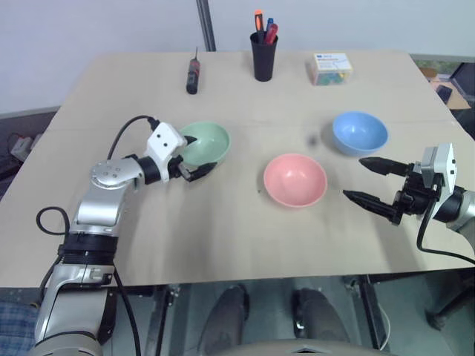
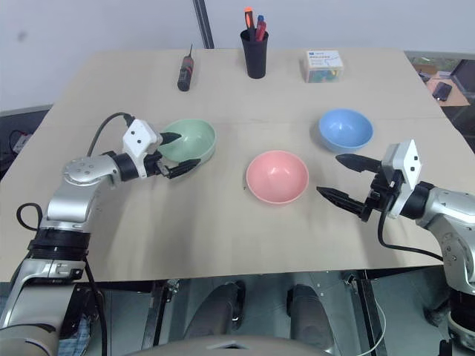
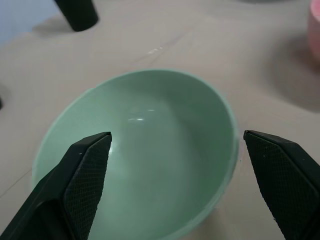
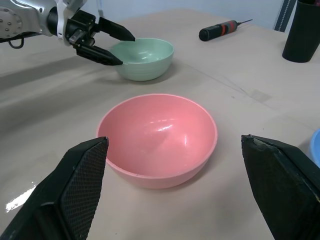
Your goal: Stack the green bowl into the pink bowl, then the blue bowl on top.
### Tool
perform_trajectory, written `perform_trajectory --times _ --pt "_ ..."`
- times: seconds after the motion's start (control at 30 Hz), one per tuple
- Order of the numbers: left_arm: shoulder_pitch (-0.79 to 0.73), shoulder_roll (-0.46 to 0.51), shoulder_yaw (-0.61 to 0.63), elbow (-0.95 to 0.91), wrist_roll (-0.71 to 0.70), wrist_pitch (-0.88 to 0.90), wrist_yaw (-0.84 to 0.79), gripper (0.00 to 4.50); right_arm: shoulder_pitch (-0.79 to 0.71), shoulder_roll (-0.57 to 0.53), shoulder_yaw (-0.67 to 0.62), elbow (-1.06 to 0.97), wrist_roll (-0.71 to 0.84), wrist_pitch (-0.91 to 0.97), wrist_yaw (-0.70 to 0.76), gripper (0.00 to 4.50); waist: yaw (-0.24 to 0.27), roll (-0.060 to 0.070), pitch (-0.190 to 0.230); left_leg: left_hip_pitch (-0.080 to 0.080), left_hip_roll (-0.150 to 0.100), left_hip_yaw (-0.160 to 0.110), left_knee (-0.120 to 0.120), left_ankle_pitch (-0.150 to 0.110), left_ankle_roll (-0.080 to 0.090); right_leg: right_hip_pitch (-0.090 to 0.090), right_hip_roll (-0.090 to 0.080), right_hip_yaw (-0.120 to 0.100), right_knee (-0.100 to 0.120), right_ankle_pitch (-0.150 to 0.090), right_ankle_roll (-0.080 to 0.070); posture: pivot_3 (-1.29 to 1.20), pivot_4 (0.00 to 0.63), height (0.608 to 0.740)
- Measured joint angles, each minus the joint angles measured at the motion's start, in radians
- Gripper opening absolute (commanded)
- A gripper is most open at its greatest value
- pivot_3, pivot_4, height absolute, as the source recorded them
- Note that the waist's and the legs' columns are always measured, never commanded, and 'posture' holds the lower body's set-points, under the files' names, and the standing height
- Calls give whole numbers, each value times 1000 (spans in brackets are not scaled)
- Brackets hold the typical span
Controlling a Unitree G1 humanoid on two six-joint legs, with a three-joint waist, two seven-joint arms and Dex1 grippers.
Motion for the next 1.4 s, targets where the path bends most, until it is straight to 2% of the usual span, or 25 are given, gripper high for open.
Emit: perform_trajectory --times 0.2,0.3,0.33,0.43,0.57,0.6,1.07,1.23,1.4 --pt "-37 -12 -33 53 33 -34 -53 4500 7 -9 1 -5 15 -10 -29 4453 0 0 0 0 0 0 0 0 0 0 0 0 0 0 0 0 150 740" --pt "-51 -17 -50 90 63 -47 -59 3730 10 -17 1 -5 19 -15 -36 4500 0 0 0 0 0 0 0 0 0 0 0 0 0 0 0 0 150 740" --pt "-64 -19 -59 119 83 -54 -55 3173 14 -20 1 -5 19 -20 -42 4500 0 0 0 0 0 0 0 0 0 0 0 0 0 0 0 0 150 740" --pt "-80 -19 -76 154 112 -69 -53 1984 19 -21 2 -5 22 -29 -49 4500 0 0 0 0 0 0 1 0 0 0 0 0 0 0 0 0 150 740" --pt "-83 -20 -82 163 132 -82 -55 147 26 -22 2 -6 35 -30 -61 4500 -1 0 0 0 0 0 1 0 0 0 0 0 1 0 0 0 150 740" --pt "-87 -19 -81 163 135 -92 -53 38 26 -22 2 -6 41 -29 -70 4500 0 0 0 0 0 0 1 0 0 0 0 0 1 0 0 0 150 740" --pt "-138 -45 -83 170 144 -107 -81 38 35 -49 7 -10 68 -36 -77 4500 4 0 0 -2 0 -2 5 0 0 0 0 -2 2 0 0 0 150 740" --pt "-240 -87 -94 21 98 -91 -150 38 43 -57 11 -5 67 -53 -69 4500 1 -1 0 -4 0 -1 9 0 0 1 0 -1 2 1 2 0 150 740" --pt "-265 -135 -136 -121 35 -67 -223 38 43 -59 16 4 66 -61 -68 4500 -5 -1 0 -2 0 -1 9 0 0 1 1 0 3 1 2 0 150 740"
